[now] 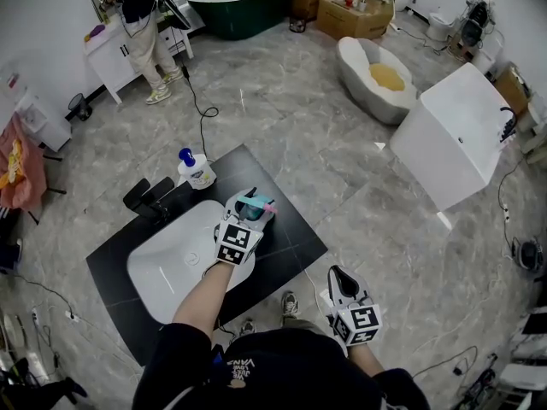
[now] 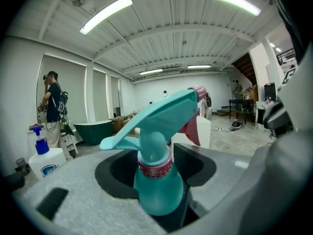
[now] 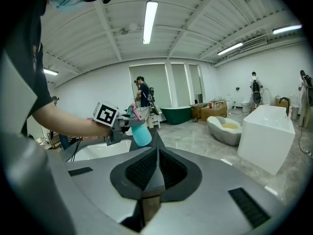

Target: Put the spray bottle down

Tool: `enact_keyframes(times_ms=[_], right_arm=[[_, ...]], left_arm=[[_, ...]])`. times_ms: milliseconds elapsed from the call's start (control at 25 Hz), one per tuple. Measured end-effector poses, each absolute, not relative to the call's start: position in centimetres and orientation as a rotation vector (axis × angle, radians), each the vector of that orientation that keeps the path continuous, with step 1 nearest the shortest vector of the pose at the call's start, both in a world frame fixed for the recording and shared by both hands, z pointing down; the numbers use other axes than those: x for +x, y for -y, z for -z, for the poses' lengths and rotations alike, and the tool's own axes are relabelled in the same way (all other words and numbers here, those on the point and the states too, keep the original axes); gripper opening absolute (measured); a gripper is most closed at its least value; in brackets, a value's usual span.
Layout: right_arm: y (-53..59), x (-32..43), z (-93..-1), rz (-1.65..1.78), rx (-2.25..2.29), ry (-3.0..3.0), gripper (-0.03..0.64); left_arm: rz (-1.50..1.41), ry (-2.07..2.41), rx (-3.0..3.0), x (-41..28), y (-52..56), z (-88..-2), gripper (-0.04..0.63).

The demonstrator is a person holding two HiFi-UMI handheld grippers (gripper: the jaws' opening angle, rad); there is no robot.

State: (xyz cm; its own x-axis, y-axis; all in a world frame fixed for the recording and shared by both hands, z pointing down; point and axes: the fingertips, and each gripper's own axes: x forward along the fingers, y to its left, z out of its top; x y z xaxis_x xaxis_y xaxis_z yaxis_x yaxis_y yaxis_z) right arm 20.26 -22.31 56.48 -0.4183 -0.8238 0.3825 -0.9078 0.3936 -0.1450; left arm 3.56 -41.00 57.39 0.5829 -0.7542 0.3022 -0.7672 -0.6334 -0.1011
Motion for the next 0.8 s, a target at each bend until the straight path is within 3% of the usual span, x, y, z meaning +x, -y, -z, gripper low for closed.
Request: enact_keyframes(times_ms=[800], right_arm=[[24.7, 22.8, -57.1, -0.521, 1.52, 2.384, 0.015]], left_arm=[[-0.573, 1.357, 2.654, 4.5, 45.3, -60.3, 0.241]])
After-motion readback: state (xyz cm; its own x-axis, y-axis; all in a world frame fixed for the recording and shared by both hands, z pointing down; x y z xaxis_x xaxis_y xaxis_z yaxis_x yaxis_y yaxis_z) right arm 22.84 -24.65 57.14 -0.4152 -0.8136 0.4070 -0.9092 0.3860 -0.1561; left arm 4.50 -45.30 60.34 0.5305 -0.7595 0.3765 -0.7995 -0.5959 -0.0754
